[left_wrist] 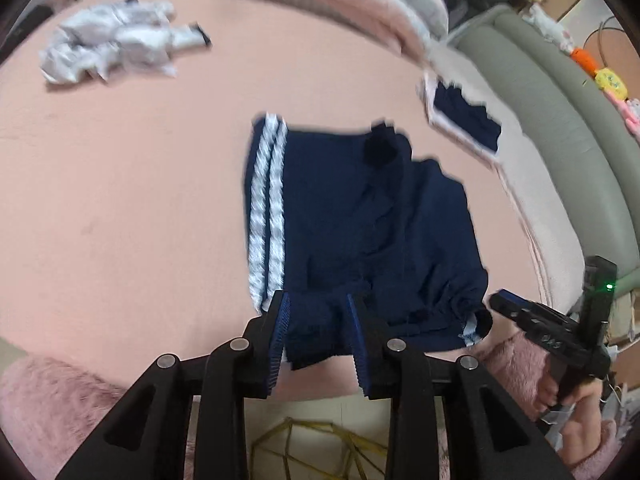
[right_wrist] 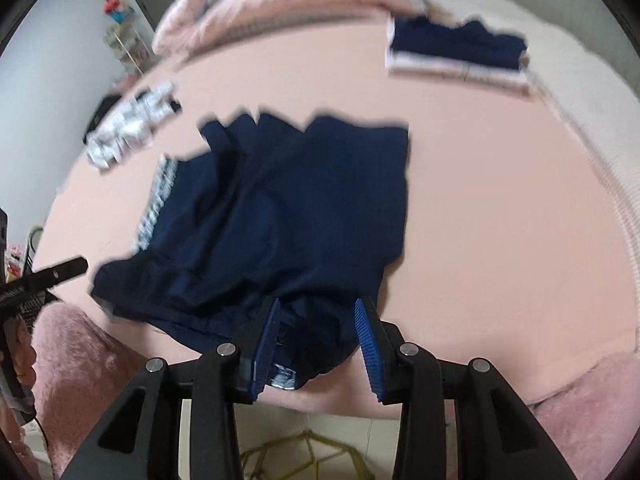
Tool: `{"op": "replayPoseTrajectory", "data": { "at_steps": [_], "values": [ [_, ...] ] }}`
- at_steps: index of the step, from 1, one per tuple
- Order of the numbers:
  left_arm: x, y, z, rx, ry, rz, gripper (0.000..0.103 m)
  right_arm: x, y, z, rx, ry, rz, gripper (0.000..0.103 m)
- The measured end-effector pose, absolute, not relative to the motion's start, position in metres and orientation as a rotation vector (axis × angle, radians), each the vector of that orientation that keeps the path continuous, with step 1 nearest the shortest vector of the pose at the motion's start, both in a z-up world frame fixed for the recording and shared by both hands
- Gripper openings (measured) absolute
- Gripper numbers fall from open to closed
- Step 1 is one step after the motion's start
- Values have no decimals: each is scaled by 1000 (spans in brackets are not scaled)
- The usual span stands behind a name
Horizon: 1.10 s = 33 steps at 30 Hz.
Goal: Fold clothes
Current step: 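Lower the shorts flat onto the bed and open both grippers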
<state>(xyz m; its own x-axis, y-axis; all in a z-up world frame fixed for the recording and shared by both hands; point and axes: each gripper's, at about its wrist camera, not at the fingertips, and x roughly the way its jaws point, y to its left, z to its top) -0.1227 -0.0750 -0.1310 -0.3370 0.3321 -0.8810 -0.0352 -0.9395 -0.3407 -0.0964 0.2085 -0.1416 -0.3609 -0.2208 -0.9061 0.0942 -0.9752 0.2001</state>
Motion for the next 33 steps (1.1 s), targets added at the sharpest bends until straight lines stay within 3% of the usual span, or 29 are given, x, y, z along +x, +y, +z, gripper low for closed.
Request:
{"op": "replayPoseTrajectory", "data": {
  "at_steps": [4, 8, 16, 22, 24, 33],
  "values": [
    [-121, -71, -162, -1891, -217, 2398, 26, -85, 210, -173, 1804, -121, -2359, 38],
    [-113, -88, -164, -1901, -344, 2373, 27, -74, 221, -171, 1790, -128, -2342, 38],
    [-116, -107, -145, -1726, -576, 2389, 26, -82, 245, -167, 1745, -464, -2378, 38],
    [-120, -90, -170, -1867, -468, 2326, 26, -75, 240, -180, 1768, -494, -2331, 38],
    [-121, -87, -174, -1877, -432, 2355, 7, -73, 237, -181, 1769, -483, -2329, 38],
    [-123, -116, -158, -1863, -507, 2413, 6, -79, 227, -174, 1765, -464, -2304, 38]
  ]
}}
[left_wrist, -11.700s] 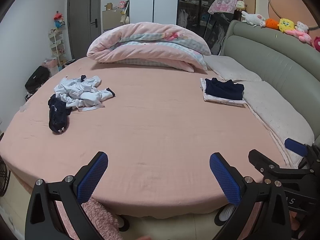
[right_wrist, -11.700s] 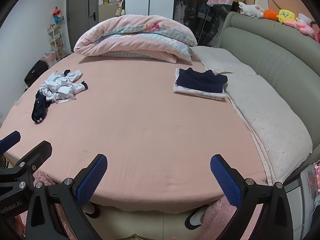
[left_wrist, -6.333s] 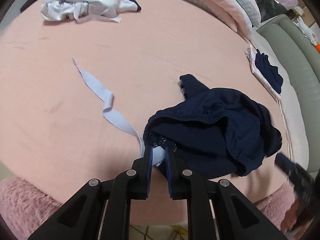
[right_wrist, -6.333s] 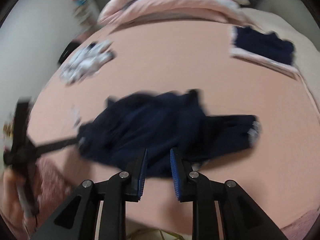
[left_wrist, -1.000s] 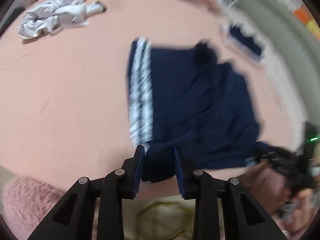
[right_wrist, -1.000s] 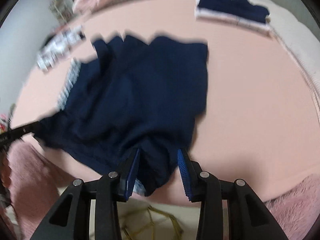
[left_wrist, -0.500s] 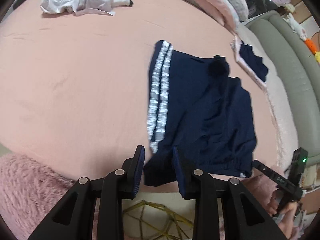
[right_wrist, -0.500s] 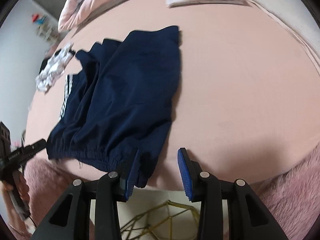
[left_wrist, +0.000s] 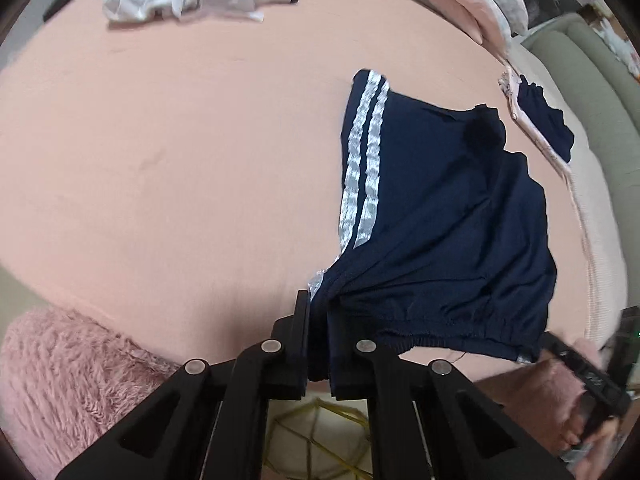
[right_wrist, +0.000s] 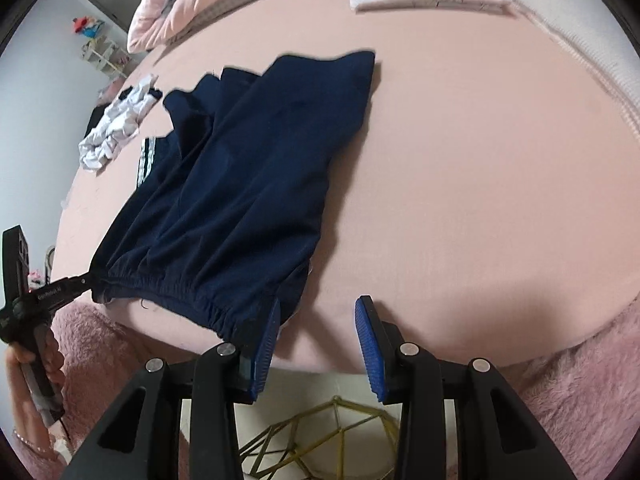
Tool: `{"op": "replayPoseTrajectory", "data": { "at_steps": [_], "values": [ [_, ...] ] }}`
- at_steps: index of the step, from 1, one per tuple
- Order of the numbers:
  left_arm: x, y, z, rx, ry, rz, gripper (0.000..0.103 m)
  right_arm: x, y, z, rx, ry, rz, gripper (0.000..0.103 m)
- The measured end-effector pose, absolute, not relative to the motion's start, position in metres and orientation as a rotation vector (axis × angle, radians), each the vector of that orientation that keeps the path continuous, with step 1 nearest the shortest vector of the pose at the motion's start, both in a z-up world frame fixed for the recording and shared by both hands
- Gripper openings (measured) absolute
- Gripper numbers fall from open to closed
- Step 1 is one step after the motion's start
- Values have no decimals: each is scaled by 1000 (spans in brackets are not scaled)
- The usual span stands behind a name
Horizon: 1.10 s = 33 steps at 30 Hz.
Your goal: Fold clothes
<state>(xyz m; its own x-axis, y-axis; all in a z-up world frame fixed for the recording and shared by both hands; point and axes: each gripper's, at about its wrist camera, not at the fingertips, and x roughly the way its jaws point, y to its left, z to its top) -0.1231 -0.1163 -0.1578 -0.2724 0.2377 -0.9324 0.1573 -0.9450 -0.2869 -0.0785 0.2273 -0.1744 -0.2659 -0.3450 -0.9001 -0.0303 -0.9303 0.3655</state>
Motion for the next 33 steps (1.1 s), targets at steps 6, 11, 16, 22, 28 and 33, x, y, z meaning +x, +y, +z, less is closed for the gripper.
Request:
{"op": "replayPoseTrajectory", "data": {
  "at_steps": [6, 11, 16, 22, 28, 33],
  "values": [
    [-117, -116, -161, -1844, -572, 2360, 9, -65, 234, -176, 1767, -464, -2259, 40],
    [-112, -121, -154, -1794, -633, 2354, 9, -61, 246, -161, 1692, -600, -2270, 40],
    [-107, -124, -158, -1834, -673, 2335, 13, -60, 237, -156, 1678, -535, -2276, 40],
    [-108, -118, -170, -1870, -708, 2308, 20, -61, 222, -178, 1770, -424, -2245, 40],
    [-106, -109, -171, -1845, -717, 2294, 10, -57, 218, -174, 1724, -435, -2231, 7],
    [-99, -118, -123, -1636, -765, 2368, 4, -58, 228, -135, 1584, -467, -2321, 5]
  ]
}}
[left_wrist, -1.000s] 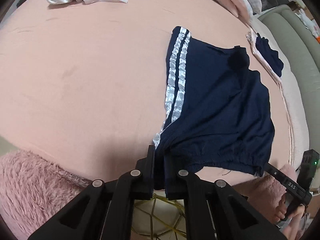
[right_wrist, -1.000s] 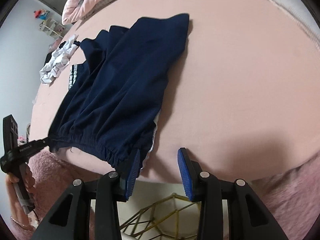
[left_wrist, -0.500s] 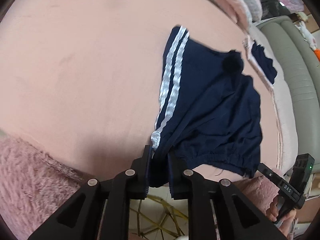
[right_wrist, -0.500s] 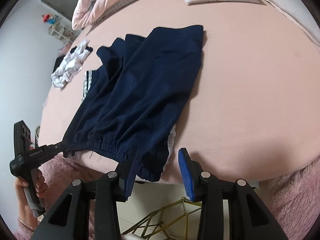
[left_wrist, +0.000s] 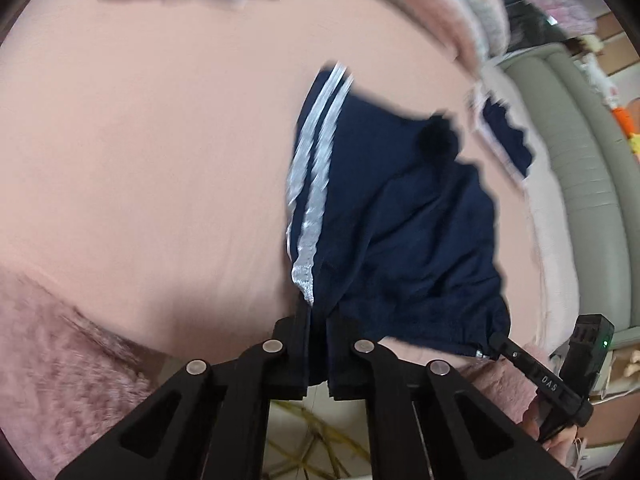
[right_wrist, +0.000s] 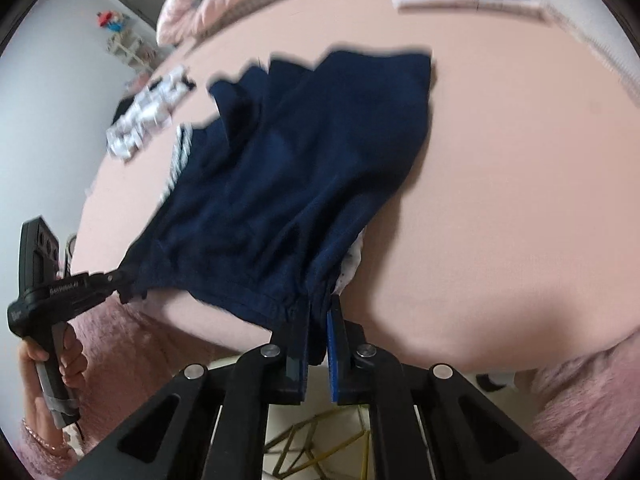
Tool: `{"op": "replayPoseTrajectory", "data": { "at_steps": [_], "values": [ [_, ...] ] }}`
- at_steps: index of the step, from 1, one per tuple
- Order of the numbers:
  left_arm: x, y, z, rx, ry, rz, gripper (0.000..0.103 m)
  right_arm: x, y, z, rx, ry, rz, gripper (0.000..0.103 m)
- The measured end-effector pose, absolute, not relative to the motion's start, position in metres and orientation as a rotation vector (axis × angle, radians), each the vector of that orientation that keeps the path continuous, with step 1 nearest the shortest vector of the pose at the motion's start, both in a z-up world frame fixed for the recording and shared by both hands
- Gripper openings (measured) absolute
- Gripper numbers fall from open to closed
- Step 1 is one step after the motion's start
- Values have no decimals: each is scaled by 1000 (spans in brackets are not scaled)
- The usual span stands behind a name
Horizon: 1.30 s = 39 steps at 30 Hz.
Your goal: Fold clothes
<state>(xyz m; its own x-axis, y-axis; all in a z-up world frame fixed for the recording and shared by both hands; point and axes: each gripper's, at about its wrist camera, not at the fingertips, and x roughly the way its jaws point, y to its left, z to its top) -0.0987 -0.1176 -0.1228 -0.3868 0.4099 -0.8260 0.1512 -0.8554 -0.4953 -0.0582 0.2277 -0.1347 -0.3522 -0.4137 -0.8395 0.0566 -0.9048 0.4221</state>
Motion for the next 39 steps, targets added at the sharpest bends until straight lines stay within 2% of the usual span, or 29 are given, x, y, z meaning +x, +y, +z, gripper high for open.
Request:
{"op": "replayPoseTrajectory", "data": {
  "at_steps": [5, 9, 11, 13, 15, 17, 19, 23, 25, 27, 29, 31, 35, 39],
  "values": [
    [-87, -105, -49, -1413, -678, 2398, 4, -52, 244, -61, 1338, -523, -2425, 5],
    [-82, -94, -11, -1268, -702, 2340, 4, -35, 255, 0, 1141, -576, -2464, 5],
    [-84, -90, -2, -1257, -646, 2379, 4, -30, 257, 27, 1058, -574, -2497, 5],
    [-104, -84, -15, -1314, -610, 2389, 4, -39, 257, 31, 1068, -543, -2529, 5],
    [-141, -78, -42, -1405, -633, 2337, 4, -65, 254, 11, 1162, -480, -2550, 5],
    [-175, -76, -42, -1449, -623, 2328, 4, -106, 259, -6, 1243, -499, -2512, 5],
    [-192, -74, 6, -1308, -609, 2371, 4, -139, 263, 11, 1198, -522, -2521, 5],
    [-184, -74, 121, -917, -546, 2486, 4, -145, 252, 127, 810, -377, -2659, 5],
    [-167, -79, 153, -804, -517, 2540, 4, -128, 253, 178, 618, -341, -2686, 5],
    [-147, -84, 174, -731, -486, 2592, 4, -113, 255, 198, 527, -348, -2683, 5],
    [-133, -87, 161, -783, -477, 2612, 4, -97, 258, 198, 488, -376, -2667, 5],
    [-126, -89, 125, -911, -495, 2611, 4, -88, 257, 165, 577, -397, -2659, 5],
    [-134, -89, -19, -1361, -638, 2479, 4, -90, 258, 23, 1028, -484, -2594, 6],
    [-141, -77, -146, -1757, -632, 2346, 4, -96, 254, -118, 1438, -513, -2498, 6]
  ]
}}
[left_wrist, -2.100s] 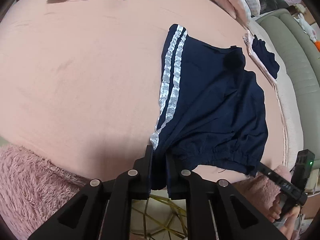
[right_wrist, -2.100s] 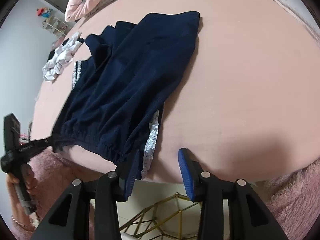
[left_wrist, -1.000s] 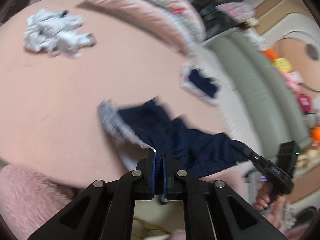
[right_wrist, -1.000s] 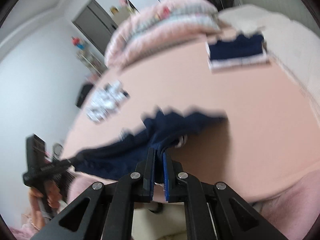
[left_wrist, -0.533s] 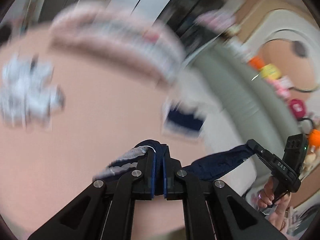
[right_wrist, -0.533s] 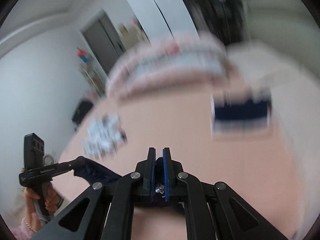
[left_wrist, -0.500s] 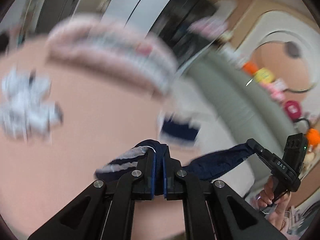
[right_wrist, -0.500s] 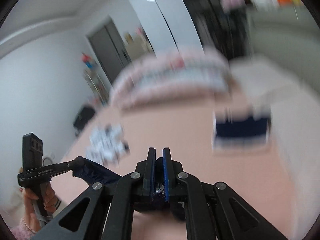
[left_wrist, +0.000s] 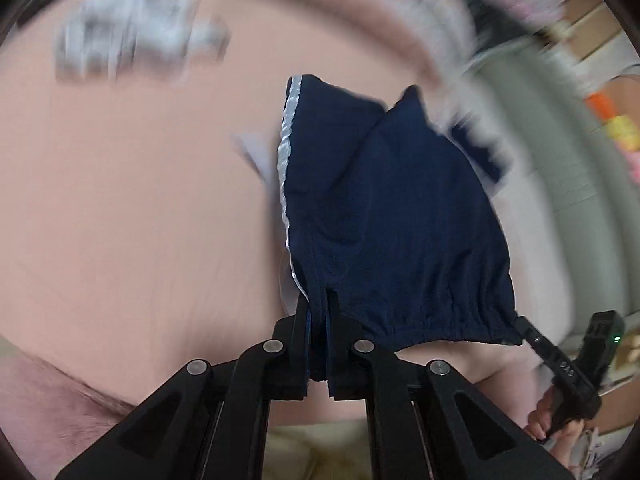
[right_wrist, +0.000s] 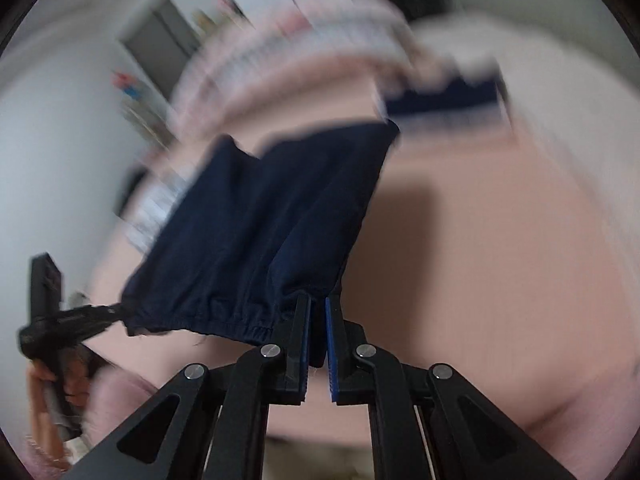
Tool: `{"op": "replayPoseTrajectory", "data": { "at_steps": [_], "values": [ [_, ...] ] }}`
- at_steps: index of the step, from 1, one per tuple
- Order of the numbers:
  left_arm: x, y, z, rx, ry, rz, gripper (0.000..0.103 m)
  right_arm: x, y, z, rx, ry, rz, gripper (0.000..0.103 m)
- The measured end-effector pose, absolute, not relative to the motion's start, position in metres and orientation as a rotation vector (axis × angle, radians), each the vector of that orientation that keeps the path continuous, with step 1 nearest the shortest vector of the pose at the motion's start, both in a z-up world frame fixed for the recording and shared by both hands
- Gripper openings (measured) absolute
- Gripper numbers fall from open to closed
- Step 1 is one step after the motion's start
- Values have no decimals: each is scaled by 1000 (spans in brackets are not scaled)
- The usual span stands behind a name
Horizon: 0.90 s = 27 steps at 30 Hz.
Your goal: Fold clothes
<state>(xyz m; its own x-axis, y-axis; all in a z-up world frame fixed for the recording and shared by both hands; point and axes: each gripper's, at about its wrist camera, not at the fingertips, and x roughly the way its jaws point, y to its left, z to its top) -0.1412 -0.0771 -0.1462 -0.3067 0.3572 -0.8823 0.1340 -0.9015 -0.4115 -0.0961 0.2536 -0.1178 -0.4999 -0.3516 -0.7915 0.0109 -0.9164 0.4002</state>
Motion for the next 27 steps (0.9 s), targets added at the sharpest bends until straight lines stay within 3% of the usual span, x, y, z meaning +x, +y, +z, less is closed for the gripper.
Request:
{"op": "replayPoseTrajectory", "data": {
  "at_steps": [4, 9, 14, 20, 23, 25, 27],
  "values": [
    [-133, -77, -168, -1796, -613, 2363, 4, -94, 248, -174, 1583, -530, -2440, 8],
    [-135, -77, -165, -1833, -529, 2345, 7, -98, 249, -165, 1576, -526, -2443, 14],
    [-117, -83, -152, -1798, -503, 2390, 10, -75, 258, -146, 1521, -526, -2542, 14],
    [-119, -79, -168, -1813, -555, 2338, 13, -82, 248, -159, 1562, -470, -2464, 15],
    [-122, -76, -166, -1800, -609, 2326, 15, -93, 246, -174, 1603, -509, -2407, 22],
    [-120, -77, -163, -1769, -639, 2334, 21, -97, 248, -174, 1593, -536, -2388, 22],
    [-117, -80, -160, -1736, -667, 2342, 50, -96, 248, -171, 1586, -493, -2408, 6]
  ]
}}
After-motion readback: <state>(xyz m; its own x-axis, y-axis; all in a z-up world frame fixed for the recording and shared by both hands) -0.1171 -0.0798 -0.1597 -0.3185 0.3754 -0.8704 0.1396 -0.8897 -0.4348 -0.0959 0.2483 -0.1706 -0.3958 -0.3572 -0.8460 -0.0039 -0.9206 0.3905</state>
